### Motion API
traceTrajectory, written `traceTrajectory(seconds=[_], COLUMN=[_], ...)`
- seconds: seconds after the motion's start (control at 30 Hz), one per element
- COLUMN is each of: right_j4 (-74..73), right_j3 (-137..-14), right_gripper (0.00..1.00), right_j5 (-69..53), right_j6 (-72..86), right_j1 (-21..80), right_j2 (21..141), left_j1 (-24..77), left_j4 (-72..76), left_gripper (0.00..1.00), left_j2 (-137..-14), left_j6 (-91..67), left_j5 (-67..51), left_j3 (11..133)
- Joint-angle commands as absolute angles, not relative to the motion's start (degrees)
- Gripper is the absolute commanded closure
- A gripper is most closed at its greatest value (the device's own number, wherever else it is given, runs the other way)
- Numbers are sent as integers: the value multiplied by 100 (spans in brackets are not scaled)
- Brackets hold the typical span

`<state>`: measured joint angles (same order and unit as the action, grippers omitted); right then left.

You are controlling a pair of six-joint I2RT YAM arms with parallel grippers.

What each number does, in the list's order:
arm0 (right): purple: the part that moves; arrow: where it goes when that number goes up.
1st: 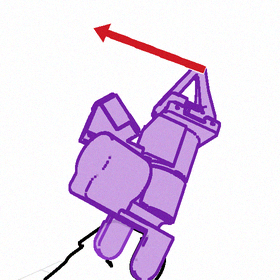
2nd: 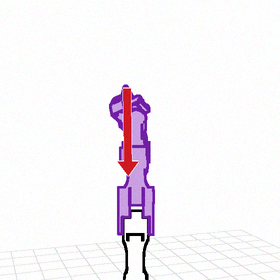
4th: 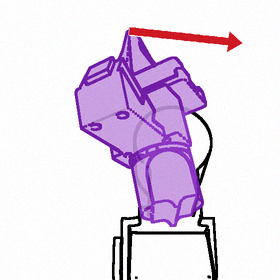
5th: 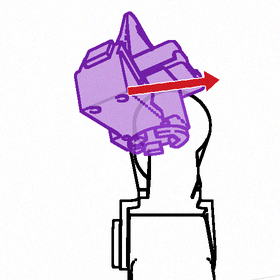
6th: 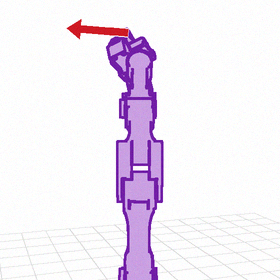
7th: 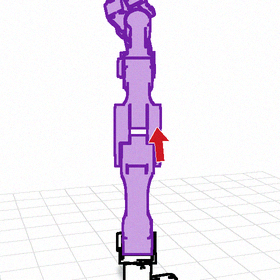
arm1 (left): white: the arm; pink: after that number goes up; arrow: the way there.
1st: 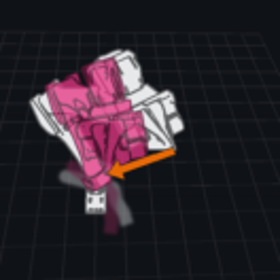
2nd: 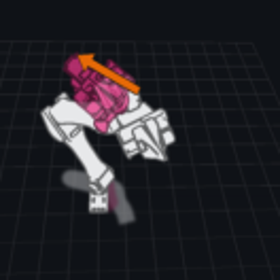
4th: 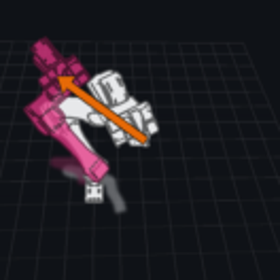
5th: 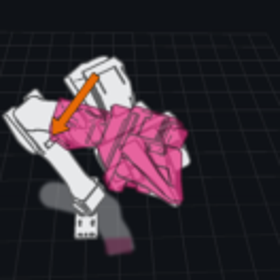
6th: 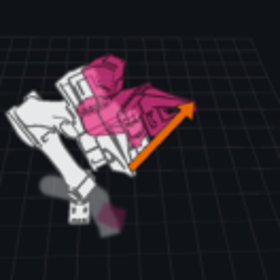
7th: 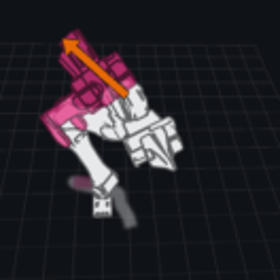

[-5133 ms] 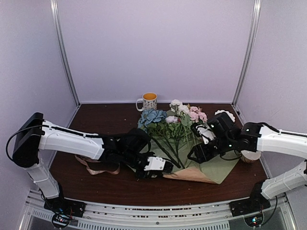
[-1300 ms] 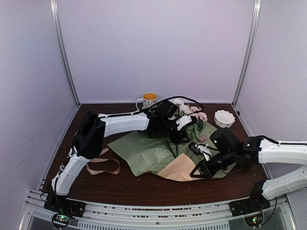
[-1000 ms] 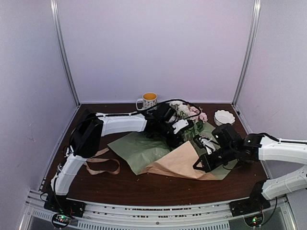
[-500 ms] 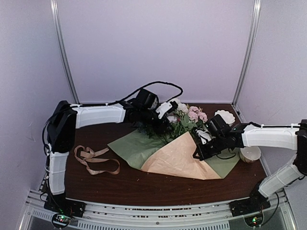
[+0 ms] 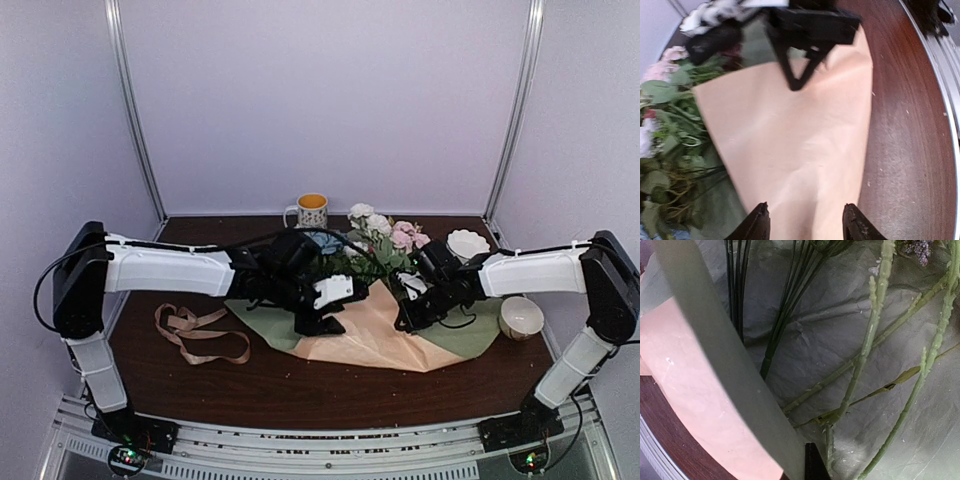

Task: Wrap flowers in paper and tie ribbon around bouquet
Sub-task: Fold the one-fourth-folded wrapping paper at the center of the board, then press the fold line on the 1/4-folded wrapping paper.

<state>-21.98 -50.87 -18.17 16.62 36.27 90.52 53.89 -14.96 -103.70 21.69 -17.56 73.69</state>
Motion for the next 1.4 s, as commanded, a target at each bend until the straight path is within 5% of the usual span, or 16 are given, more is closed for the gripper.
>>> traceTrajectory(seconds=[0.0,0.4,0.63,0.83,1.07,1.37], right_j4=[-2000,-2402,-2664,-604,-75,-679], right_j3=[-5346,-5335,-5376,-4490,-4380,-4035], right_gripper=[100,69,60,76,92,95], right_j5=[-1831,-1227,-397,-2810,-2852,-2075], right_j6=[1583,1771,1566,2523,2638,2522], right_j1=[3579,3308,4177,4378,4535,4537], right_j2=[9214,8232,7340,7952,9403,9654], left_j1=[5538,5377,5344,5288,5222,5049], left_j4=[-1940,-2532,-2503,-2296,-2084,-3037], left_gripper=[48,51,51,51,51,55], left_j2=[-10848,-11345,-11305,-11178,-10929,-10593], left_j6=[2732,2463,2295,2147,1770,817], left_j5=[-805,-740,-839,-958,-1209,-917], left_j3=[7410,7292,7188,6981,6707,6351])
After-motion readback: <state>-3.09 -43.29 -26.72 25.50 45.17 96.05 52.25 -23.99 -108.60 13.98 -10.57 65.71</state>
